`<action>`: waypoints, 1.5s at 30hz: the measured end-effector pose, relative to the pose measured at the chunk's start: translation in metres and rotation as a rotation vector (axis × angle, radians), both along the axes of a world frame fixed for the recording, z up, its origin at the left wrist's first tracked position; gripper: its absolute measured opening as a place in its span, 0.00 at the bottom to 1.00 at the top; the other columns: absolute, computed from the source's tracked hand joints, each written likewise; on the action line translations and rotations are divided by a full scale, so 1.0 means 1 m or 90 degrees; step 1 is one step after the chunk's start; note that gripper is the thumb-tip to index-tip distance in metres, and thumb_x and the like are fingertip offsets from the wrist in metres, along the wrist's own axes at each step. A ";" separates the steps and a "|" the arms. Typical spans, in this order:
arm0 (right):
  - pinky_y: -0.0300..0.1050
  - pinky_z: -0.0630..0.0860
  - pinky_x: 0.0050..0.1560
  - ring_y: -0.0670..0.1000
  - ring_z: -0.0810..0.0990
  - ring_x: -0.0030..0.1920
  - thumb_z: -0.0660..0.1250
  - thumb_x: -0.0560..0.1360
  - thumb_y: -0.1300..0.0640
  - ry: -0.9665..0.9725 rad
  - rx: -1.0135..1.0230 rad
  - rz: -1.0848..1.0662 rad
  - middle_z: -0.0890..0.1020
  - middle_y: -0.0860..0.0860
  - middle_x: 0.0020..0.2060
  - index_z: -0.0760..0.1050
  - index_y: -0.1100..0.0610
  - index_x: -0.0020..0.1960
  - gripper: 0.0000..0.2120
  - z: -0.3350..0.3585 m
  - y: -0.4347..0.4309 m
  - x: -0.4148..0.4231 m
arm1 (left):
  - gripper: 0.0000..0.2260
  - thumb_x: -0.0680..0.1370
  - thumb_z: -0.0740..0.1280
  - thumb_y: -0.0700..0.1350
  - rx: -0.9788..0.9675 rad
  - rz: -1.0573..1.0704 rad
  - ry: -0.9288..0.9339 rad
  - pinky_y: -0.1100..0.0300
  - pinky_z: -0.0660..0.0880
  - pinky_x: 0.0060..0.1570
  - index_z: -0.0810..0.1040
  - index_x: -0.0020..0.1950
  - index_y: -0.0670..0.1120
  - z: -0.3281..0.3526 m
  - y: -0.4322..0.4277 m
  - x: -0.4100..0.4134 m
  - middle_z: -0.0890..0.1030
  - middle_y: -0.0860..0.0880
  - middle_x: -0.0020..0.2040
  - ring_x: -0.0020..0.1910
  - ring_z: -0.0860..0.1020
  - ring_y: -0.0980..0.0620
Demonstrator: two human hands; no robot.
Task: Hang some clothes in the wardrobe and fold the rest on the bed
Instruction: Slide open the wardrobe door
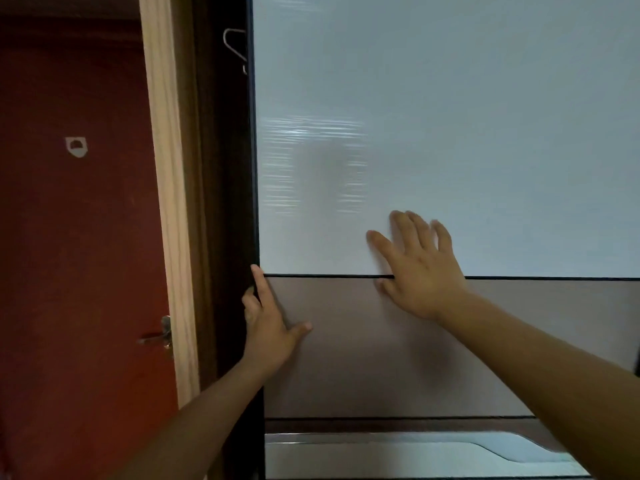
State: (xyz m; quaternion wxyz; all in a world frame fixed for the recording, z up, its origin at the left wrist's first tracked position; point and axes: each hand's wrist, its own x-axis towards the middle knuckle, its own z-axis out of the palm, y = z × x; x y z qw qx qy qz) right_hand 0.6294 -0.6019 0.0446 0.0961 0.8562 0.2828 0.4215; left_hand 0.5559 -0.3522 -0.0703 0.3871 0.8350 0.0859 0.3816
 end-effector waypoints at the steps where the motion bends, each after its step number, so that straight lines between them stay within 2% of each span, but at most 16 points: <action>1: 0.68 0.54 0.75 0.63 0.51 0.79 0.66 0.76 0.39 -0.012 0.030 0.027 0.53 0.60 0.80 0.52 0.48 0.81 0.40 0.007 0.003 -0.005 | 0.67 0.68 0.81 0.48 0.012 -0.003 0.009 0.44 0.60 0.73 0.20 0.70 0.67 0.001 -0.006 0.001 0.48 0.48 0.77 0.74 0.60 0.38; 3: 0.66 0.57 0.75 0.62 0.54 0.79 0.64 0.77 0.40 -0.029 0.051 0.074 0.55 0.60 0.80 0.50 0.50 0.82 0.40 0.024 0.013 -0.011 | 0.66 0.70 0.79 0.46 0.042 -0.007 0.030 0.47 0.60 0.73 0.17 0.68 0.66 0.002 -0.020 0.005 0.46 0.50 0.76 0.74 0.60 0.40; 6: 0.65 0.57 0.76 0.61 0.48 0.81 0.62 0.79 0.40 -0.045 0.056 0.123 0.50 0.59 0.81 0.45 0.49 0.83 0.40 0.058 0.033 -0.015 | 0.63 0.74 0.75 0.43 0.078 -0.043 0.053 0.57 0.61 0.69 0.15 0.65 0.66 0.003 -0.036 0.013 0.47 0.53 0.73 0.70 0.65 0.46; 8: 0.67 0.56 0.76 0.61 0.44 0.81 0.62 0.80 0.39 -0.053 0.053 0.139 0.46 0.58 0.82 0.43 0.48 0.82 0.40 0.083 0.045 -0.016 | 0.59 0.77 0.71 0.40 0.078 -0.094 0.070 0.61 0.60 0.64 0.16 0.65 0.67 0.002 -0.044 0.019 0.50 0.50 0.74 0.65 0.66 0.52; 11: 0.73 0.55 0.74 0.63 0.38 0.80 0.59 0.79 0.34 -0.069 0.033 0.110 0.38 0.57 0.81 0.38 0.44 0.82 0.42 0.112 0.059 -0.011 | 0.51 0.81 0.65 0.40 0.053 -0.200 0.073 0.58 0.58 0.69 0.22 0.70 0.71 0.000 -0.053 0.028 0.47 0.51 0.81 0.76 0.61 0.50; 14: 0.81 0.50 0.70 0.65 0.32 0.79 0.55 0.77 0.29 -0.050 0.009 0.037 0.32 0.58 0.79 0.35 0.40 0.80 0.43 0.120 0.061 0.000 | 0.44 0.83 0.63 0.46 0.088 -0.284 0.050 0.57 0.53 0.76 0.29 0.73 0.71 -0.003 -0.057 0.039 0.39 0.65 0.80 0.80 0.52 0.60; 16: 0.83 0.49 0.68 0.66 0.29 0.77 0.53 0.76 0.27 -0.054 -0.003 -0.017 0.29 0.59 0.78 0.38 0.39 0.81 0.41 0.117 0.048 0.010 | 0.41 0.83 0.63 0.49 0.082 -0.328 0.050 0.54 0.52 0.78 0.32 0.75 0.72 0.001 -0.063 0.045 0.41 0.70 0.78 0.78 0.49 0.65; 20: 0.82 0.53 0.68 0.66 0.31 0.78 0.55 0.76 0.27 -0.047 -0.002 -0.043 0.31 0.60 0.79 0.53 0.42 0.79 0.36 0.117 0.008 0.022 | 0.42 0.82 0.65 0.48 0.067 -0.393 0.063 0.46 0.57 0.78 0.35 0.76 0.72 0.017 -0.086 0.061 0.49 0.59 0.82 0.80 0.55 0.58; 24: 0.79 0.54 0.70 0.66 0.31 0.78 0.56 0.76 0.29 -0.034 -0.006 -0.076 0.30 0.60 0.78 0.54 0.43 0.78 0.36 0.116 -0.029 0.034 | 0.46 0.81 0.68 0.47 0.089 -0.462 0.097 0.48 0.59 0.77 0.32 0.74 0.72 0.027 -0.116 0.082 0.47 0.59 0.82 0.79 0.57 0.58; 28: 0.77 0.53 0.72 0.66 0.32 0.78 0.57 0.77 0.30 -0.023 -0.008 -0.117 0.30 0.61 0.78 0.53 0.44 0.80 0.36 0.115 -0.067 0.044 | 0.47 0.81 0.68 0.47 0.134 -0.492 0.100 0.61 0.58 0.71 0.29 0.73 0.72 0.027 -0.152 0.103 0.44 0.73 0.75 0.72 0.57 0.70; 29: 0.76 0.53 0.73 0.67 0.32 0.78 0.56 0.78 0.30 -0.023 -0.011 -0.128 0.30 0.61 0.78 0.52 0.44 0.80 0.36 0.115 -0.077 0.046 | 0.47 0.81 0.68 0.46 0.135 -0.499 0.100 0.62 0.57 0.70 0.29 0.73 0.72 0.028 -0.162 0.108 0.43 0.73 0.75 0.70 0.56 0.71; 33: 0.75 0.50 0.74 0.67 0.33 0.79 0.57 0.78 0.31 -0.015 -0.014 -0.154 0.31 0.61 0.78 0.52 0.45 0.80 0.36 0.114 -0.118 0.058 | 0.48 0.82 0.67 0.44 0.162 -0.522 0.098 0.57 0.57 0.75 0.27 0.73 0.71 0.029 -0.204 0.129 0.41 0.58 0.81 0.78 0.53 0.60; 38: 0.75 0.43 0.74 0.64 0.34 0.80 0.55 0.79 0.31 -0.055 -0.026 -0.187 0.35 0.63 0.79 0.54 0.47 0.80 0.35 0.106 -0.169 0.074 | 0.48 0.82 0.66 0.45 0.189 -0.533 0.100 0.59 0.53 0.74 0.24 0.73 0.66 0.028 -0.257 0.152 0.37 0.60 0.76 0.74 0.50 0.63; 41: 0.76 0.45 0.73 0.64 0.36 0.80 0.55 0.80 0.33 -0.104 -0.040 -0.195 0.38 0.63 0.80 0.56 0.49 0.80 0.34 0.100 -0.200 0.084 | 0.49 0.82 0.66 0.45 0.203 -0.537 0.100 0.51 0.60 0.76 0.22 0.71 0.67 0.030 -0.289 0.164 0.40 0.60 0.76 0.78 0.58 0.52; 42: 0.76 0.45 0.73 0.64 0.37 0.80 0.55 0.80 0.34 -0.123 -0.047 -0.193 0.39 0.63 0.80 0.57 0.50 0.80 0.33 0.098 -0.210 0.087 | 0.49 0.82 0.66 0.45 0.209 -0.535 0.095 0.52 0.60 0.76 0.22 0.70 0.69 0.030 -0.299 0.168 0.40 0.60 0.76 0.77 0.60 0.50; 45: 0.76 0.46 0.73 0.63 0.40 0.81 0.53 0.82 0.37 -0.170 -0.095 -0.195 0.42 0.61 0.81 0.57 0.54 0.80 0.32 0.093 -0.241 0.098 | 0.50 0.82 0.66 0.46 0.219 -0.541 0.072 0.62 0.55 0.70 0.21 0.66 0.72 0.030 -0.328 0.184 0.38 0.60 0.76 0.79 0.54 0.53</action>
